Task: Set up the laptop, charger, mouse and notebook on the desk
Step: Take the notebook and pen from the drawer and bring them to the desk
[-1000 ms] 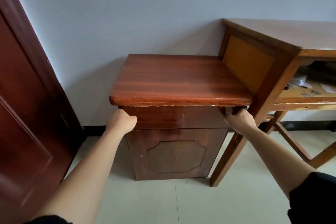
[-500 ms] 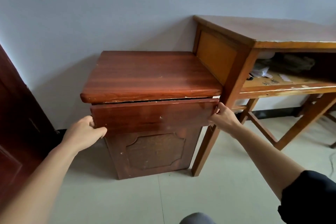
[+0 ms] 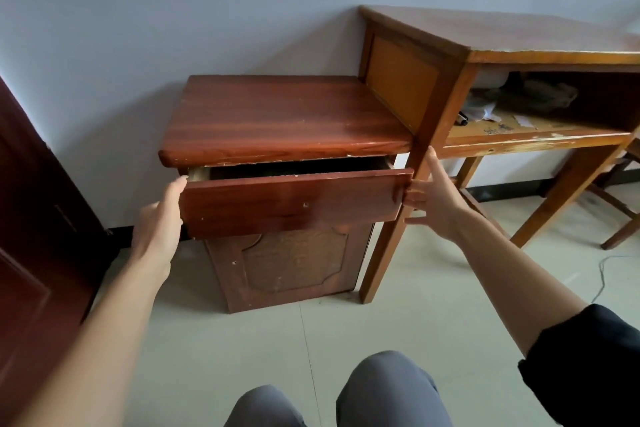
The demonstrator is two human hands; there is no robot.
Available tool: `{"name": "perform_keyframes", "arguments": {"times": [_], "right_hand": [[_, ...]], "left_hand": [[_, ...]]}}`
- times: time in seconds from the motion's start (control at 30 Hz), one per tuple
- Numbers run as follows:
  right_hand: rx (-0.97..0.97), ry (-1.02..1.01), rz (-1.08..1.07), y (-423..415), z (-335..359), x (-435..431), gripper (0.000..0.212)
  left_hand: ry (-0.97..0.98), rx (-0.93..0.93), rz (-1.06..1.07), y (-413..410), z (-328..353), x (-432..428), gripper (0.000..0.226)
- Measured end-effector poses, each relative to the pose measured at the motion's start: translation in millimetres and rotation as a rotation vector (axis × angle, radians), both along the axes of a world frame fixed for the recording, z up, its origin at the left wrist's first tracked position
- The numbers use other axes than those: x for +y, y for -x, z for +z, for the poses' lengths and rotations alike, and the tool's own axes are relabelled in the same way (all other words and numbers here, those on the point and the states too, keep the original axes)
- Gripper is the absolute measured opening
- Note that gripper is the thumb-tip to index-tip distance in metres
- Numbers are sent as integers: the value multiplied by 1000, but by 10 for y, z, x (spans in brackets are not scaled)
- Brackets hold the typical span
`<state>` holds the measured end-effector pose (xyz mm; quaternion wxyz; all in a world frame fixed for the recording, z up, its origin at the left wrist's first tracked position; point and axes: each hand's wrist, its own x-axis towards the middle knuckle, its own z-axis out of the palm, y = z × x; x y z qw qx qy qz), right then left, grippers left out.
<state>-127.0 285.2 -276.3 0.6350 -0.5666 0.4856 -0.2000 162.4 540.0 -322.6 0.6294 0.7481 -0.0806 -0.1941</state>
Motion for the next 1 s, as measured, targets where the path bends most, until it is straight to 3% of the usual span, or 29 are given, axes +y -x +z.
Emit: {"name": "perform_keyframes", "arguments": {"times": [0.13,0.23,0.33,0.53,0.73,0.8,0.9,1.0], "right_hand": [[60,129,-10,82,-54,100,90],[108,259,-165,64,-171,220,64],[114,319,-282,70,-313,278,47],[65,326,-327,134,-646,374,48],[28,332,-332,155,-843,413,37],[33,348,-350,145,-936,436,42],[13,353,-425,110,-1034,449,54],[30,343,-442,59,-1037,438,41]], "left_hand": [[-53,-128,169,121,-135,98,73],[-25,-267,195,236,-210,180,87],[-1,-309,197,341,-277,291,82],[24,-339,186,601,-480,405,57],[68,-373,263,764,-696,344,66],[92,-308,292,855,-749,314,60],[104,-278,386,910,-829,209,68],[149,-251,434,907,-827,116,61]]}}
